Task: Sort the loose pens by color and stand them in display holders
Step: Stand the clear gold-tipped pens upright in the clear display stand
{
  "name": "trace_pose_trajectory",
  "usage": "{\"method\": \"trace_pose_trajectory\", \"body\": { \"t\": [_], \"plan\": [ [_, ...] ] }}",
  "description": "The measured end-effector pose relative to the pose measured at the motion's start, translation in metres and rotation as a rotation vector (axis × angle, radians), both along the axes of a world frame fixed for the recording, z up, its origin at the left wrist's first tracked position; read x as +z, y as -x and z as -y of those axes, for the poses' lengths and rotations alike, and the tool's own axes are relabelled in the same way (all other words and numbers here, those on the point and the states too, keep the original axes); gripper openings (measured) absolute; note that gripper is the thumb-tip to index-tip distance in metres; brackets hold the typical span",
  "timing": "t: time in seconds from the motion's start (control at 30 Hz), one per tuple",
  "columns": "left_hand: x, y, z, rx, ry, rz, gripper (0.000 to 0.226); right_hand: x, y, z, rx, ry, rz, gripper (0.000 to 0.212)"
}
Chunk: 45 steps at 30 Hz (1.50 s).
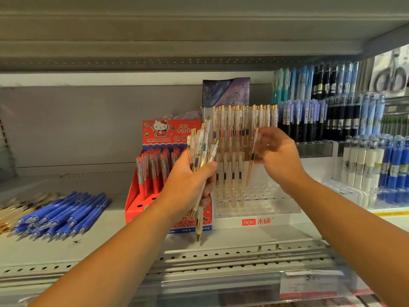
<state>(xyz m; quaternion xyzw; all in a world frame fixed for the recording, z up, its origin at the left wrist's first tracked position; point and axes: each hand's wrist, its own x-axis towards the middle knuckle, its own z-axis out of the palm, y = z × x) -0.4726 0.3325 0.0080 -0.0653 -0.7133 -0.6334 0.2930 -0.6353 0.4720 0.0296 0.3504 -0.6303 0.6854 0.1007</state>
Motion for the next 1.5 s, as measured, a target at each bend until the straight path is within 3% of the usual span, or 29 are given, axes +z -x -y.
{"method": "trace_pose_trajectory", "body": {
  "t": [0.27, 0.5, 0.97, 1.07, 1.2, 1.27, 1.33, 1.43, 1.5],
  "plan": [
    [0.001, -0.001, -0.001, 0.014, 0.023, -0.008, 0.029, -0.005, 0.002, -0.001, 0.011, -0.171, -0.026, 0.042],
    [-0.001, 0.001, 0.001, 0.035, 0.048, -0.014, 0.021, -0.011, -0.002, 0.0, -0.188, -0.363, -0.254, 0.03],
    [-0.003, 0.0, 0.003, 0.059, 0.103, -0.001, 0.018, -0.013, 0.001, -0.003, -0.241, -0.517, -0.197, 0.042],
    [-0.002, -0.001, 0.002, 0.063, 0.11, -0.003, 0.021, -0.014, -0.002, -0.001, -0.288, -0.48, -0.218, 0.036],
    [0.0, -0.002, 0.0, 0.077, 0.116, -0.016, 0.023, -0.007, -0.015, -0.001, -0.244, -0.21, -0.151, 0.031],
    [0.0, -0.002, -0.001, 0.081, 0.107, -0.015, 0.019, 0.001, -0.027, -0.002, -0.14, -0.125, -0.135, 0.022],
    [0.001, -0.001, -0.001, 0.084, 0.104, -0.015, 0.014, 0.006, -0.04, -0.001, 0.124, -0.122, 0.01, 0.015],
    [0.0, 0.0, -0.001, 0.095, 0.136, -0.028, 0.014, 0.005, -0.058, 0.003, 0.506, -0.186, 0.266, 0.024],
    [0.0, 0.001, -0.002, 0.092, 0.16, -0.03, 0.017, 0.001, -0.064, 0.008, 0.549, -0.226, 0.277, 0.031]
  ]
}}
